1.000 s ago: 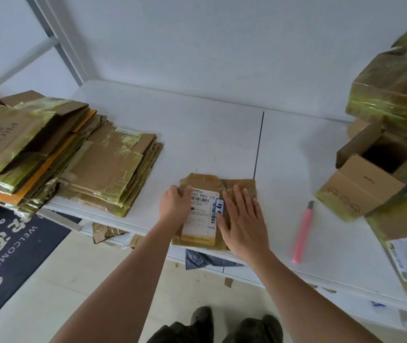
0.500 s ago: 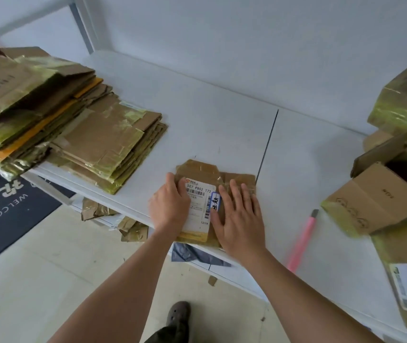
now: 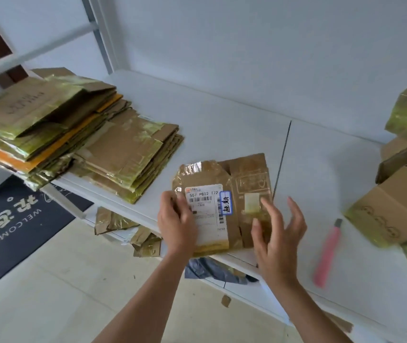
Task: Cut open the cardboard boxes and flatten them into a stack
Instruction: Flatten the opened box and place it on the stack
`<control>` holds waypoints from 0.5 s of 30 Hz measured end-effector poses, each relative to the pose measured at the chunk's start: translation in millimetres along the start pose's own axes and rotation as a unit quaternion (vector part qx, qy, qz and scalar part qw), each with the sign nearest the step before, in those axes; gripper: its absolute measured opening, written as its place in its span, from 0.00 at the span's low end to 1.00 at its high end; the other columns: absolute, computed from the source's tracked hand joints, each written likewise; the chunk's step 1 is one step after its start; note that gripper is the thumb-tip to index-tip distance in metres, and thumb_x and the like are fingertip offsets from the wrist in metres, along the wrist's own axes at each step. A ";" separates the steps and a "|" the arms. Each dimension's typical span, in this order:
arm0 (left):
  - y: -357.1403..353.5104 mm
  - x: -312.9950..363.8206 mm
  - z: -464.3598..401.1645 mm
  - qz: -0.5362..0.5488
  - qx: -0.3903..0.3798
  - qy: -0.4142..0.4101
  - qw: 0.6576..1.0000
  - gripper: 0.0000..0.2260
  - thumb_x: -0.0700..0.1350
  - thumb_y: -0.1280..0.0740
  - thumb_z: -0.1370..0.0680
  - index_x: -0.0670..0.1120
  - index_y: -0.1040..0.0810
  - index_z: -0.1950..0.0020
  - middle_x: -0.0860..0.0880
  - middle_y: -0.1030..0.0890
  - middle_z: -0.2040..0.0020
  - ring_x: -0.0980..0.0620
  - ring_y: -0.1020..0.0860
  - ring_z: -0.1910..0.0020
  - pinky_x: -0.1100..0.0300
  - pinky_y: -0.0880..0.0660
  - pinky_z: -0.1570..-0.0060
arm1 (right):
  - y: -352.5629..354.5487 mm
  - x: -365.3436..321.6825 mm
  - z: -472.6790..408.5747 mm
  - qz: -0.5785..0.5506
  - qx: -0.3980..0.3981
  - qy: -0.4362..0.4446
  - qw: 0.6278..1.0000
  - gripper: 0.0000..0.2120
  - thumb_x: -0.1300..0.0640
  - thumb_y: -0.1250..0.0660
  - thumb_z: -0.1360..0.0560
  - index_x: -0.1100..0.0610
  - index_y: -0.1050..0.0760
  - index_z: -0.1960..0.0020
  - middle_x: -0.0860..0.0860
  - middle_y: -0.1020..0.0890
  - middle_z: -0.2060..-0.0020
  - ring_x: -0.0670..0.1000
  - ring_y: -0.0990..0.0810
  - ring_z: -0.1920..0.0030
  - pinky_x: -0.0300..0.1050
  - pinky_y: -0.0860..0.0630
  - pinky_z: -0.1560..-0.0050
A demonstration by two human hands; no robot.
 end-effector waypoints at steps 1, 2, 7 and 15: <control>9.6 2.3 -4.1 0.030 0.018 0.026 0.999 0.14 0.41 0.41 0.17 0.46 0.35 0.62 0.52 0.33 0.68 0.59 0.37 0.72 0.63 0.37 0.70 | 2.2 -3.7 -1.1 -0.036 0.002 -0.021 0.999 0.18 0.53 0.34 0.22 0.51 0.27 0.32 0.58 0.35 0.31 0.58 0.33 0.31 0.50 0.27 0.36; 19.8 5.0 -11.5 0.048 0.036 0.034 0.998 0.15 0.41 0.41 0.17 0.47 0.36 0.63 0.51 0.34 0.67 0.60 0.37 0.72 0.66 0.38 0.70 | 0.7 -6.5 -5.5 -0.087 -0.011 -0.052 0.995 0.17 0.51 0.35 0.21 0.49 0.28 0.32 0.56 0.31 0.33 0.55 0.28 0.34 0.46 0.25 0.38; 67.3 25.0 -62.2 0.081 0.052 0.032 0.995 0.13 0.46 0.36 0.18 0.41 0.29 0.60 0.47 0.28 0.65 0.59 0.34 0.70 0.68 0.34 0.70 | -35.9 -61.8 -66.2 -0.241 -0.090 -0.174 0.951 0.18 0.53 0.30 0.24 0.50 0.25 0.34 0.51 0.21 0.41 0.46 0.19 0.47 0.32 0.23 0.50; 116.9 2.5 -170.8 -0.085 -0.044 0.039 0.995 0.32 0.46 0.32 0.20 0.55 0.45 0.21 0.49 0.43 0.28 0.45 0.35 0.31 0.45 0.32 0.30 | -152.2 -162.1 -172.4 -0.148 -0.098 -0.053 0.983 0.16 0.64 0.29 0.24 0.60 0.22 0.37 0.56 0.22 0.45 0.52 0.21 0.47 0.31 0.29 0.46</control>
Point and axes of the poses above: each hand's wrist, its own z-axis away from the middle knuckle, its own y-axis out of the back of the hand, x = y × z, the point moved 2 cm from there along -z, towards the middle knuckle
